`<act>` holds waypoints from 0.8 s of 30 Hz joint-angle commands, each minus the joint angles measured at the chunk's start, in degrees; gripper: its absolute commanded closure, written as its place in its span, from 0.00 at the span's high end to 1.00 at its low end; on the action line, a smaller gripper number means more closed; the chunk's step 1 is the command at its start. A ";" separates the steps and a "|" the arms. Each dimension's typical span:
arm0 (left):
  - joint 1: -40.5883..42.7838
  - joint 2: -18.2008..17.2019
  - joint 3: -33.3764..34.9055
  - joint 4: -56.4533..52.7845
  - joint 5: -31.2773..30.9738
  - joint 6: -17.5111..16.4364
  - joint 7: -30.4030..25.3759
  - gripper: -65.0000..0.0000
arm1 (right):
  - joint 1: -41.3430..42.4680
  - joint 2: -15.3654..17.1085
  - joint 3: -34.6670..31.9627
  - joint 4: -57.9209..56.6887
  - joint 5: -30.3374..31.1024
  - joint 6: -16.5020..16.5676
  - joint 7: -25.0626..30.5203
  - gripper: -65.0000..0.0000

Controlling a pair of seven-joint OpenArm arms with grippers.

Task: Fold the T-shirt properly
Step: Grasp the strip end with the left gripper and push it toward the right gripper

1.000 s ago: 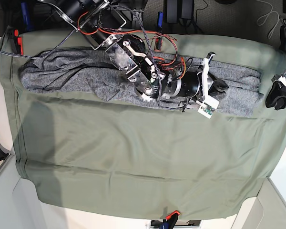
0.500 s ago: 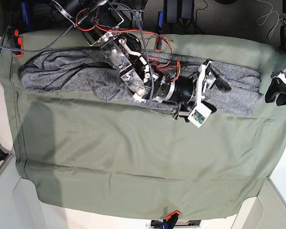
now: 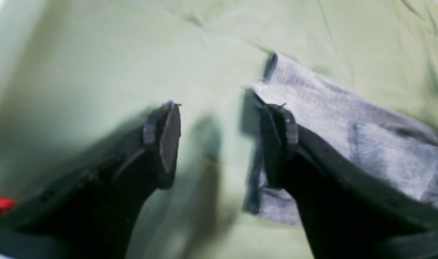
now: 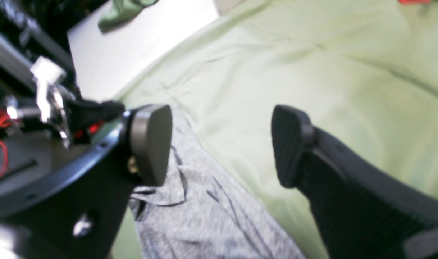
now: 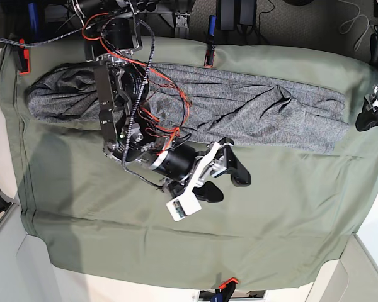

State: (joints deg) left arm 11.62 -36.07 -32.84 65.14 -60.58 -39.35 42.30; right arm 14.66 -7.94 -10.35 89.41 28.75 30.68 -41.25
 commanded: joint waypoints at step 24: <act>-6.54 -1.03 9.27 -6.34 -24.42 -0.65 20.61 0.63 | -9.77 -0.63 4.07 8.00 4.66 1.73 0.24 0.65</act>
State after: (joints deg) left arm 5.69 -35.70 -23.20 58.22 -83.07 -39.51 63.07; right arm 3.97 -7.99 -6.22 96.23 32.56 31.75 -42.13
